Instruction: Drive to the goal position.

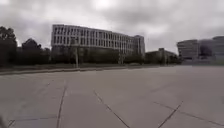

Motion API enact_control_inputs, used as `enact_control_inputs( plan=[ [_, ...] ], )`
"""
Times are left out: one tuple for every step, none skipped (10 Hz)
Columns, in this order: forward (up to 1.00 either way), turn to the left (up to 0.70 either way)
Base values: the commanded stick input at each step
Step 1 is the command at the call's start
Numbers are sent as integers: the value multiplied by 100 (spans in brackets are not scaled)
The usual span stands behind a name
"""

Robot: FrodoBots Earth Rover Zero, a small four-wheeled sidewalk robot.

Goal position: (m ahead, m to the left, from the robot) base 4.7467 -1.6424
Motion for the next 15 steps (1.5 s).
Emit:
enact_control_inputs(
  plan=[
    [0, -76],
    [0, -49],
    [0, -25],
    [0, -10],
    [0, 0],
    [0, 0],
    [0, 0],
    [0, 0],
    [0, 0],
    [0, 0],
    [0, 0],
    [0, 0],
    [0, 0],
    [16, 0],
    [61, 0]
  ],
)
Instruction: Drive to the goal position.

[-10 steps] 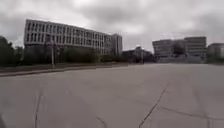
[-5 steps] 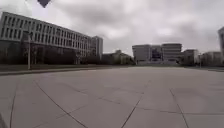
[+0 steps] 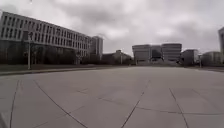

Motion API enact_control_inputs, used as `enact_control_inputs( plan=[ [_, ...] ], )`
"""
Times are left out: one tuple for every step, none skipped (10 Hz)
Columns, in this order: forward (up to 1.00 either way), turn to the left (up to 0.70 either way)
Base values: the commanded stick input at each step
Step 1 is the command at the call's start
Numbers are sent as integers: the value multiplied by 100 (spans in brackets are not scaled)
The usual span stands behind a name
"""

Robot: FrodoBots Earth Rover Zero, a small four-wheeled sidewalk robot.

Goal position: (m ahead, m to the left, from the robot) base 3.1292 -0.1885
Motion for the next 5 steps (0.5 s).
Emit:
enact_control_inputs(
  plan=[
    [100, 0],
    [100, 0],
    [100, 0],
    [100, 0],
    [100, 0]
  ],
)
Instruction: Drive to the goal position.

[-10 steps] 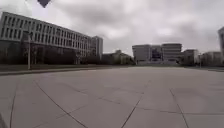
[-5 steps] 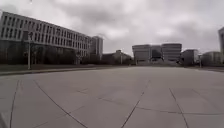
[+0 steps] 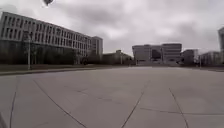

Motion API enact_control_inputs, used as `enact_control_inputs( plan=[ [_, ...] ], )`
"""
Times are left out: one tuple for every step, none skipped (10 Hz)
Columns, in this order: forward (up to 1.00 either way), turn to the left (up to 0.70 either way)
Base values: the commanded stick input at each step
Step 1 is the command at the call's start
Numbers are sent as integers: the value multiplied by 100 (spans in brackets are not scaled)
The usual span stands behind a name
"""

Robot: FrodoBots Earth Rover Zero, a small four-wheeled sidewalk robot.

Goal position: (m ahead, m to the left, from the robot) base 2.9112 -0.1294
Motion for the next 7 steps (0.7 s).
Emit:
enact_control_inputs(
  plan=[
    [100, 0],
    [100, 0],
    [100, 0],
    [100, 0],
    [100, 0],
    [100, 0],
    [100, 0]
  ],
)
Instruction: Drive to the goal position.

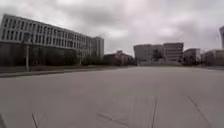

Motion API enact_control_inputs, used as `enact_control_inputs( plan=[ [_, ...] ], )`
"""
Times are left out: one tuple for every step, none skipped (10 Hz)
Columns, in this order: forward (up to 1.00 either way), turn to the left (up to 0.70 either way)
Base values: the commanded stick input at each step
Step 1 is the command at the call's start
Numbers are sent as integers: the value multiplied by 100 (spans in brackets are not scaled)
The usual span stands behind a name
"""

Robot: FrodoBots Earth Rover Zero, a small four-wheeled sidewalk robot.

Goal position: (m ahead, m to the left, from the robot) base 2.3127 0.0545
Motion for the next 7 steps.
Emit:
enact_control_inputs(
  plan=[
    [100, -28],
    [100, -37],
    [100, -37],
    [100, -37],
    [100, -37],
    [100, -37],
    [100, -37]
  ],
)
